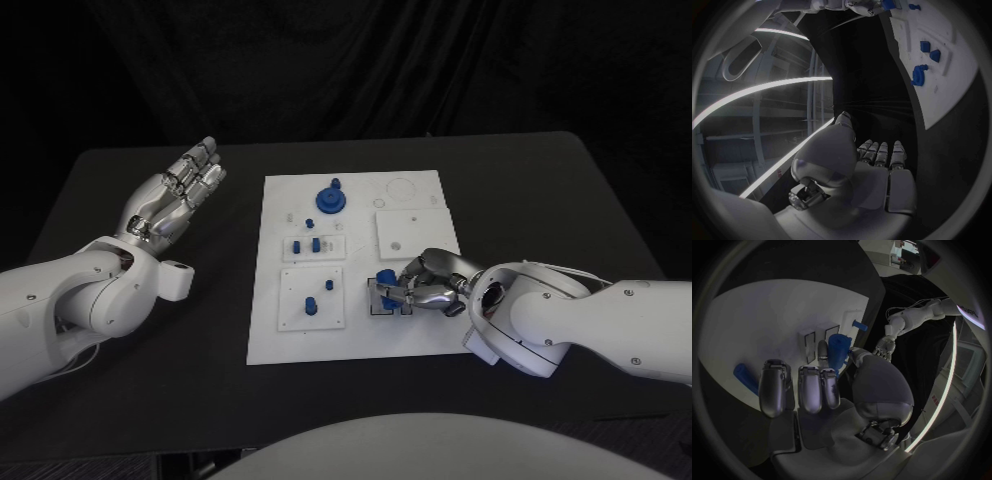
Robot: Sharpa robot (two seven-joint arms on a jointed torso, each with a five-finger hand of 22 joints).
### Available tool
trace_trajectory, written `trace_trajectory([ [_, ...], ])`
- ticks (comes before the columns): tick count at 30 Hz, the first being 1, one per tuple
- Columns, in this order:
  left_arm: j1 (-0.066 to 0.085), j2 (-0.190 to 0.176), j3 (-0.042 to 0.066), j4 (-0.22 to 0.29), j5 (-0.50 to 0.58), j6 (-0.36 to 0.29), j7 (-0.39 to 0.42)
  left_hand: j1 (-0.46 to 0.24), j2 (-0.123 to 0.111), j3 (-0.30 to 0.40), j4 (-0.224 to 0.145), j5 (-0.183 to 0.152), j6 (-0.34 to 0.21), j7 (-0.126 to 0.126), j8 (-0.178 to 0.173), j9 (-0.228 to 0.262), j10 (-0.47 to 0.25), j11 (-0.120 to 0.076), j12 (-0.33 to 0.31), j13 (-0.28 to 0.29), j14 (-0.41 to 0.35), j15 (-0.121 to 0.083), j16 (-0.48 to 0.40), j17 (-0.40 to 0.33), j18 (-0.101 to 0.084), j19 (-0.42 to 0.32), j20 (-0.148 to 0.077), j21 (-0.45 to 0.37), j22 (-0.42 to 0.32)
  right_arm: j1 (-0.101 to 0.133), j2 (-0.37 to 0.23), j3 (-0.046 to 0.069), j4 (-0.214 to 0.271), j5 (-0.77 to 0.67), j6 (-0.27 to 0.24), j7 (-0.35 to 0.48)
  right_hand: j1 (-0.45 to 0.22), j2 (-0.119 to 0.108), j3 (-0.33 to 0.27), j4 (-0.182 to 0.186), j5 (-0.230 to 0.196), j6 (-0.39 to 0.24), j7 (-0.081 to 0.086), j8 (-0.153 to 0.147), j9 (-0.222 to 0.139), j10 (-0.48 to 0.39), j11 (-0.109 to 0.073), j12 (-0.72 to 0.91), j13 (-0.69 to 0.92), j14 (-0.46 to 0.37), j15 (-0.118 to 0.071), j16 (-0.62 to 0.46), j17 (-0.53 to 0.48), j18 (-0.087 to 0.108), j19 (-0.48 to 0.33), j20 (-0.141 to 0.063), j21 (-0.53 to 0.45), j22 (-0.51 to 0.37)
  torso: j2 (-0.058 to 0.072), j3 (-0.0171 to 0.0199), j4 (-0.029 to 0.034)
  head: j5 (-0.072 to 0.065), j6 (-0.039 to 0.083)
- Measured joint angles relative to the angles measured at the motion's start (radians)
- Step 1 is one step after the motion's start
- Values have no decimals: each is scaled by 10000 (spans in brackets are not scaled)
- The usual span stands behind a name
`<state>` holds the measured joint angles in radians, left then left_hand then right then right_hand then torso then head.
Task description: Assemble the parts on the task board
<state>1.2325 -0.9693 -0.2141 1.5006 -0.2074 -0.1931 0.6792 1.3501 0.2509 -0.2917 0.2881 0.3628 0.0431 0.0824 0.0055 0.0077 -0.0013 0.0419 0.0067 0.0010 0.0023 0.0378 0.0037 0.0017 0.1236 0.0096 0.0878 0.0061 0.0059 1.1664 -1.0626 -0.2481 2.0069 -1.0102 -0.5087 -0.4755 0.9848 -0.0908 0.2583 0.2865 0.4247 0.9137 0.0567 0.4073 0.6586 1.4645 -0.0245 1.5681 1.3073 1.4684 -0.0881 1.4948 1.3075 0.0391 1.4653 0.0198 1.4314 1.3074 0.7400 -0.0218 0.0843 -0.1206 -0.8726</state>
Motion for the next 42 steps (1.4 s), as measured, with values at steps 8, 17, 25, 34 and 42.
trace_trajectory([
  [8, 0, 19, 0, -17, 0, 12, 0, 42, -42, 0, 0, 48, 0, 0, 0, 0, 0, 0, 0, 2, 0, 0, 0, -4, 0, 0, 0, 0, -1, 0, -1, 3, -19, 12, 59, 4, -476, 69, -592, 31, -921, -33, 32, -57, -89, 21, 52, 0, 8, -31, 43, -41, 0, 0, -2, 71, -80, 0, 3, 10, -1, -2, 0],
  [17, 0, 25, 0, -36, 1, 26, 0, 92, -13, 0, 0, 85, 0, 0, 0, 0, 0, -1, 0, 5, -36, 35, 0, -8, 0, 37, 37, 0, -2, 0, 2, 0, -36, 22, 64, 49, -1356, 381, -1565, 62, -2027, -33, 32, -57, -159, 21, 52, 0, 7, -31, 43, -54, 0, 0, -2, 71, -200, 0, 2, 11, -7, 31, 0],
  [25, -5, 42, 0, -67, 1, 50, 0, 132, -53, -1, 0, 85, 0, 0, 0, 0, -1, -1, 0, 6, 0, 70, 0, -7, 0, 37, 36, 0, -3, 0, -8, 0, -45, 26, 57, 167, -1879, 750, -2295, 70, -2639, -33, 32, -57, -199, 21, 52, 0, 6, -31, 43, -121, 0, 0, -2, 71, -269, 0, 1, 11, -6, 39, 0],
  [34, -29, 46, 0, -76, 1, 77, 0, 132, -52, -1, 0, 84, 0, 0, 0, -1, -1, -2, 0, 3, 0, 70, 0, -5, 1, 36, 36, 0, 5, 0, -138, -4, 46, -147, -58, 691, -895, 842, -2785, -124, -1794, 49, -66, 466, 137, 21, 52, 0, 5, -31, 43, -121, 0, 0, -2, 71, -269, 0, 1, 11, -3, 84, 0],
  [42, -40, 28, 0, -76, 1, 90, 0, 171, -13, -1, 0, 118, 0, 0, 0, -1, -1, -2, 0, -1, -1, 143, 0, -3, 2, -1, 73, 0, 4, 0, -252, -4, 204, -1108, -167, 1252, 1293, 746, -3203, -715, -972, -1083, -295, 3067, 2300, 34, -122, 0, 4, -30, -102, 2, 0, 0, 20, -22, -209, -1, 1, 8, -3, 130, -1],
])
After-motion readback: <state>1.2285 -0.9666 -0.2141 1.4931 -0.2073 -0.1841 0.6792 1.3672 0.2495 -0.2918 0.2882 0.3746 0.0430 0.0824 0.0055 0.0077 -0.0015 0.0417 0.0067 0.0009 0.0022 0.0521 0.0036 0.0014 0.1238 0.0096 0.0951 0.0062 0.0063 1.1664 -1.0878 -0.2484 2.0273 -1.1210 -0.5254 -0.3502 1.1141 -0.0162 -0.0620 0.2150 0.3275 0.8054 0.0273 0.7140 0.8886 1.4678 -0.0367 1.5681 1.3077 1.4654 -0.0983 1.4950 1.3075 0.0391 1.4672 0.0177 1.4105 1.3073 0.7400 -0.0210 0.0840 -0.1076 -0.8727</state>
